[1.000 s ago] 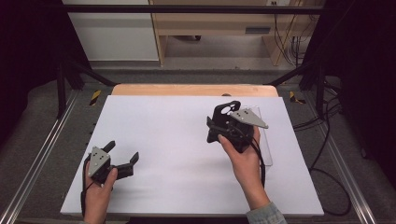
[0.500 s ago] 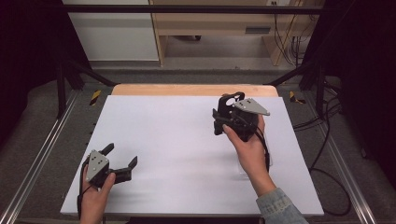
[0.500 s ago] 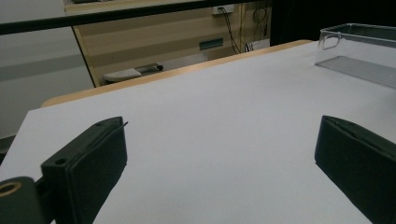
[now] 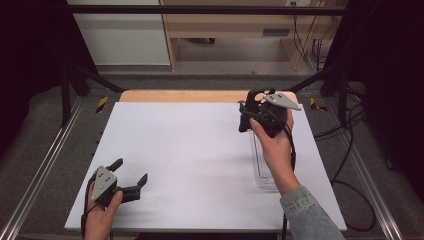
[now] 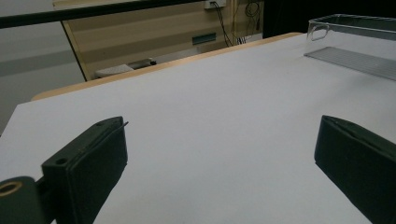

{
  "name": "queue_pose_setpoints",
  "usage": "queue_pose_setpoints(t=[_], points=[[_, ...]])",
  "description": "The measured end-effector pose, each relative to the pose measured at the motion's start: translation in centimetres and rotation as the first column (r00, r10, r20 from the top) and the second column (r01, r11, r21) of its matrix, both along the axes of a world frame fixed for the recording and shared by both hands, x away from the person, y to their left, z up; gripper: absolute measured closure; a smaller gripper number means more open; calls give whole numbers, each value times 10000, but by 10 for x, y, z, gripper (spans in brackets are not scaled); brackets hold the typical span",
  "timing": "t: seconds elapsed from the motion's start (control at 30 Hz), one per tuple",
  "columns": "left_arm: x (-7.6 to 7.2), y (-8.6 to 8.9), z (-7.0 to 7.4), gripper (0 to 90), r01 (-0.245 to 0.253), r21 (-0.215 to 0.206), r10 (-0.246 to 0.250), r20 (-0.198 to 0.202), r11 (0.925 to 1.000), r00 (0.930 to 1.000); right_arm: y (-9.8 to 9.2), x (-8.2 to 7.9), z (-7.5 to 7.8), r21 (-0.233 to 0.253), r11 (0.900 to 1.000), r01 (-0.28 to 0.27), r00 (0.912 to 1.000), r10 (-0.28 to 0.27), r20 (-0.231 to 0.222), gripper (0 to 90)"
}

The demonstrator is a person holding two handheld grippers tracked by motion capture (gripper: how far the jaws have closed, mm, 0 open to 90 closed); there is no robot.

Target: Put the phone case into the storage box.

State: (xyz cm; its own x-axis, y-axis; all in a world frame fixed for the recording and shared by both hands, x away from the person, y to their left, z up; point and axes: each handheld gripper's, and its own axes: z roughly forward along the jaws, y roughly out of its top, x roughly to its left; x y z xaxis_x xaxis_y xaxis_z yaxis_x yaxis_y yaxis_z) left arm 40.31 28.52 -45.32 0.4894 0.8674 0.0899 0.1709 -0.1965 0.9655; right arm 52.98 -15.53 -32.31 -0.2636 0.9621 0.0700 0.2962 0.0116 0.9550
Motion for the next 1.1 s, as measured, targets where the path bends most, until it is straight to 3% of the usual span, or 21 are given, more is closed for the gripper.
queue_pose_setpoints(t=[0.5, 0.6, 0.8, 1.1], points=[[-1, 11, 1, 28, -174, -122, 175, 64, 9998, 9998, -16, 12, -1, -202, 9976, 666, 9978, -666, 13, 136], [1, 12, 2, 30, -268, -87, 270, 166, 9996, 9995, -18, 17, -3, -25, 9966, 819, 9966, -819, -19, 136], [2, 14, 1, 30, -301, -142, 303, 163, 9994, 9994, -18, 31, -7, -207, 9941, 1062, 9943, -1062, 24, 136], [2, 8, 0, 31, -36, 169, 34, 141, 9999, 9999, -24, 36, -9, -387, 9900, 1354, 9908, -1351, 117, 136]])
